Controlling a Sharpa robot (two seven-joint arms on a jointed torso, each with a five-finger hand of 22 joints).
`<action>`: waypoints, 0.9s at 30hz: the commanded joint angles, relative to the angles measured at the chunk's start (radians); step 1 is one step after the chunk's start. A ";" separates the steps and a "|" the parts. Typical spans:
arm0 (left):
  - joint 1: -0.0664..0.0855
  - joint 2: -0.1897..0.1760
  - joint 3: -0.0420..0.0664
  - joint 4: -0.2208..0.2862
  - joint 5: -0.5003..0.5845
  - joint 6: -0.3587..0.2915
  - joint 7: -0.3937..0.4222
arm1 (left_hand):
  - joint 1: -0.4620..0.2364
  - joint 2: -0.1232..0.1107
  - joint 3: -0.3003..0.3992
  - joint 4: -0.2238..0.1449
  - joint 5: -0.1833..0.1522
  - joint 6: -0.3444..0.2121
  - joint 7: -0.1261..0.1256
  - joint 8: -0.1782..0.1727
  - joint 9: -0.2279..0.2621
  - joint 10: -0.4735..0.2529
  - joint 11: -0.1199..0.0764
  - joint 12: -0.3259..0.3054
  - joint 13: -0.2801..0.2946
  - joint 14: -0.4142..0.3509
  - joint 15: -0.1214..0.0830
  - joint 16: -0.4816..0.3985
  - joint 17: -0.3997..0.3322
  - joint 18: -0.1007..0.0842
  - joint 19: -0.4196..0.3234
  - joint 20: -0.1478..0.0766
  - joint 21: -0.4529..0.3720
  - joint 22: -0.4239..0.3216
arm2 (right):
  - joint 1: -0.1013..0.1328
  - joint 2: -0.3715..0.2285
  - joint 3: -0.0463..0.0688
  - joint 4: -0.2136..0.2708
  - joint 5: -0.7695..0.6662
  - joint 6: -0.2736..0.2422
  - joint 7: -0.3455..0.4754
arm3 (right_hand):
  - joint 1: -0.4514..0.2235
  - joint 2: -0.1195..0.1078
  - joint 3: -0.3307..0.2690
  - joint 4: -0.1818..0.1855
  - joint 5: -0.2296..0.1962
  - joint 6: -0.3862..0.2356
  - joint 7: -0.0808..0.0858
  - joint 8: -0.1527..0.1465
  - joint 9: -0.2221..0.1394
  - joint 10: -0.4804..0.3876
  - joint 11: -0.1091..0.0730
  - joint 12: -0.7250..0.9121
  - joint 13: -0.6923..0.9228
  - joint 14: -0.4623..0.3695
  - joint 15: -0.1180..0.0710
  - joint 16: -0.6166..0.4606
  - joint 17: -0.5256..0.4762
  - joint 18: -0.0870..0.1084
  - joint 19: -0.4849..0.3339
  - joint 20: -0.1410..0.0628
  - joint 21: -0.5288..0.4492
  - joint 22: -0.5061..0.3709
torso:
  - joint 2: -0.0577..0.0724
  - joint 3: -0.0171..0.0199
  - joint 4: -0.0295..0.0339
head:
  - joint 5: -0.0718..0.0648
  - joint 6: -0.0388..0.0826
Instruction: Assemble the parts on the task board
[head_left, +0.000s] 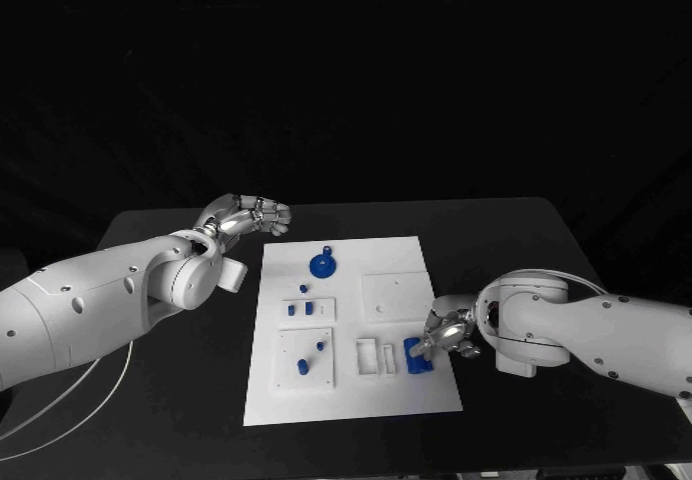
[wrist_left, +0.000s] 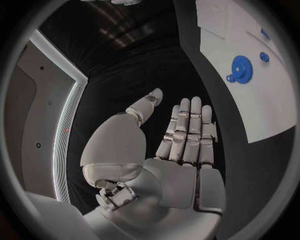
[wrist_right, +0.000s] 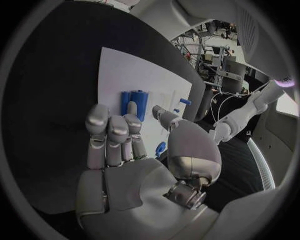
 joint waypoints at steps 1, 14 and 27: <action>0.000 0.000 0.001 0.003 0.006 0.013 0.006 | -0.005 0.003 -0.005 0.002 0.002 -0.006 -0.001 0.003 -0.001 -0.008 0.000 -0.001 -0.001 0.001 0.005 -0.007 0.002 -0.005 -0.001 0.003 -0.004 0.001 | -0.002 0.009 -0.001 -0.008 -0.019 -0.004 -0.002 | -0.010 -0.004 0.002 0.003 0.000 0.001 0.010 -0.002 0.001 0.007 -0.001 -0.002 0.000 0.005 -0.003 -0.005 0.001 0.100 -0.008 0.003 0.002 0.020 | 0.000 0.0019 0.0003 | 0.004 -0.002; 0.000 0.000 0.001 0.003 0.006 0.021 0.001 | -0.006 0.003 -0.005 0.003 0.002 -0.005 -0.002 0.004 -0.001 -0.008 0.000 -0.001 -0.001 0.001 0.005 -0.008 0.003 -0.005 -0.001 0.003 -0.005 0.002 | -0.017 0.050 -0.002 -0.040 -0.024 -0.038 0.009 | -0.015 -0.008 0.006 0.003 0.000 -0.003 0.011 -0.006 0.002 0.006 0.001 -0.005 0.000 0.005 -0.002 -0.007 0.003 0.100 -0.009 0.002 0.004 0.019 | 0.000 0.0016 0.0001 | 0.010 -0.003; 0.001 -0.001 0.001 0.004 0.006 0.021 0.000 | -0.007 0.003 -0.006 0.003 0.001 -0.003 -0.002 0.006 -0.001 -0.009 0.000 -0.002 -0.002 0.001 0.005 -0.010 0.004 -0.005 -0.001 0.003 -0.006 0.003 | -0.032 0.084 -0.014 -0.054 -0.003 -0.047 0.010 | -0.039 -0.047 0.001 0.010 0.000 -0.019 0.017 -0.021 0.003 0.001 0.007 -0.015 0.000 0.007 0.004 -0.013 0.006 0.100 -0.011 0.002 0.006 0.017 | 0.000 0.0004 -0.0009 | 0.014 -0.003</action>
